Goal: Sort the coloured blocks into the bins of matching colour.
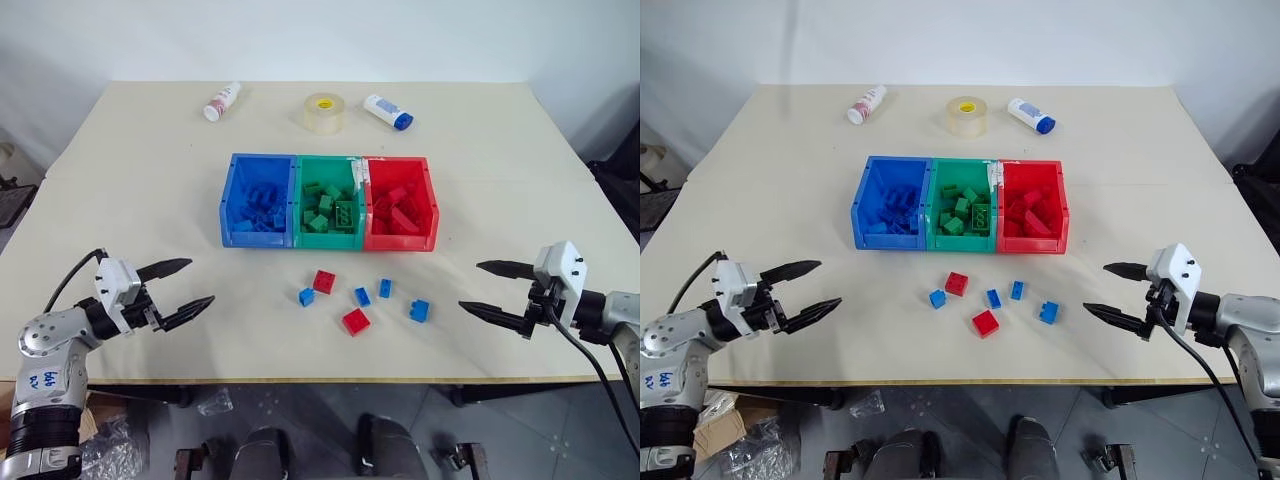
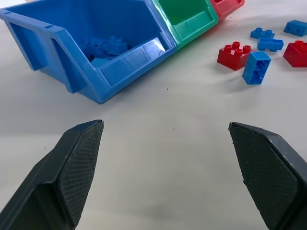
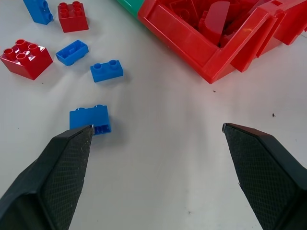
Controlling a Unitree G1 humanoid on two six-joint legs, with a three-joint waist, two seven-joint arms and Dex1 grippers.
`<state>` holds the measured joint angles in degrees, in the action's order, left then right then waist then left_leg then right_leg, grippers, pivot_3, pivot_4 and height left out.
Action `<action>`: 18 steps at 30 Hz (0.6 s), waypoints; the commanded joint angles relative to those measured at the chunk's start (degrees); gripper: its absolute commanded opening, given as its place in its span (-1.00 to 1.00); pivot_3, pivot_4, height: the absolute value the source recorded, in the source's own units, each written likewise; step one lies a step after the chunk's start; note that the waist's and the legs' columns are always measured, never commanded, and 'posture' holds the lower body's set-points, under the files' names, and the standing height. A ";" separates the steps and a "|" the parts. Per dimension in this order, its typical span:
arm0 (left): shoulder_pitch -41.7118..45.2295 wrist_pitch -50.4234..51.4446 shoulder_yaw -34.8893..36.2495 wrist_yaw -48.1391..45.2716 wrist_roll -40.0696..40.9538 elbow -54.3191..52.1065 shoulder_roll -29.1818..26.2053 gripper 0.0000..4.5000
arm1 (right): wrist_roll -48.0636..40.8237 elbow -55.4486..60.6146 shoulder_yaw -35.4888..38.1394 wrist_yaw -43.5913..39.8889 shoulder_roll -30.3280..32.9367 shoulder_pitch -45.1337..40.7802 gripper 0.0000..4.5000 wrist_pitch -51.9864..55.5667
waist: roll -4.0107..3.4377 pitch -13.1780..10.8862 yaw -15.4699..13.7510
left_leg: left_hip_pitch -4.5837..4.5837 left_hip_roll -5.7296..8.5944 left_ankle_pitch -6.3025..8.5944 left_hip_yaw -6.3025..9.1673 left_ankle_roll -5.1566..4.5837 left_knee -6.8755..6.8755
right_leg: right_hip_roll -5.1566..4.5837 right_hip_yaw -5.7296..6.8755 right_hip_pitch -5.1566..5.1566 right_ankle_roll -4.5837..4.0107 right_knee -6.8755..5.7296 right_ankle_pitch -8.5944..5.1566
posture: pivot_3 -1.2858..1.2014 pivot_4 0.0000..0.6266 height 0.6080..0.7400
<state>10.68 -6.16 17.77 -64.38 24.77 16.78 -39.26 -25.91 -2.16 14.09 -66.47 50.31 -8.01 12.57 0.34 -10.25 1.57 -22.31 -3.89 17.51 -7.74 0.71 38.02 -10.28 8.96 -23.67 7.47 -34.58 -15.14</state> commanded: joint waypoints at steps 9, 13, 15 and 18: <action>1.59 3.84 -1.43 1.99 -0.10 -0.66 0.45 0.98 | 1.28 4.28 0.03 5.22 1.33 0.04 1.00 7.27 | 0.00 0.00 -0.01 | 0.00 0.00 0.00 0.00 0.00 0.03 | 0.00 0.00 -0.01 0.00 -0.04 0.00 | 0.03 -0.52 1.00; 3.14 2.07 -2.42 -1.22 0.16 2.09 0.43 0.98 | 0.77 6.05 5.31 2.72 4.23 6.93 1.00 7.50 | 0.00 0.00 -0.66 | -0.02 0.01 0.00 0.01 0.01 0.02 | 0.00 0.01 0.00 0.00 -0.03 0.00 | 0.03 -0.52 1.00; 4.10 1.40 -2.74 -2.08 0.09 3.64 0.41 0.98 | 1.16 6.58 7.65 1.32 5.82 10.73 1.00 7.15 | 0.01 0.00 -1.11 | -0.01 0.03 0.01 0.01 0.00 0.04 | 0.00 0.01 0.03 0.00 0.03 0.00 | 0.03 -0.52 1.00; 4.97 1.28 -2.97 -3.61 0.69 4.90 0.58 0.98 | 0.69 8.18 9.81 0.54 6.89 13.92 1.00 7.67 | 0.04 -0.01 -1.35 | 0.00 0.02 0.02 0.00 -0.03 0.11 | 0.00 0.00 0.05 0.01 0.04 0.00 | 0.03 -0.52 1.00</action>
<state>14.55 -3.90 14.57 -66.79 24.67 21.63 -38.67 -24.09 3.27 21.44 -65.24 56.14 5.40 20.19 0.38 -10.26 0.21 -22.30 -3.87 17.53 -7.73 0.68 38.14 -10.29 8.96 -23.62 7.47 -34.54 -15.14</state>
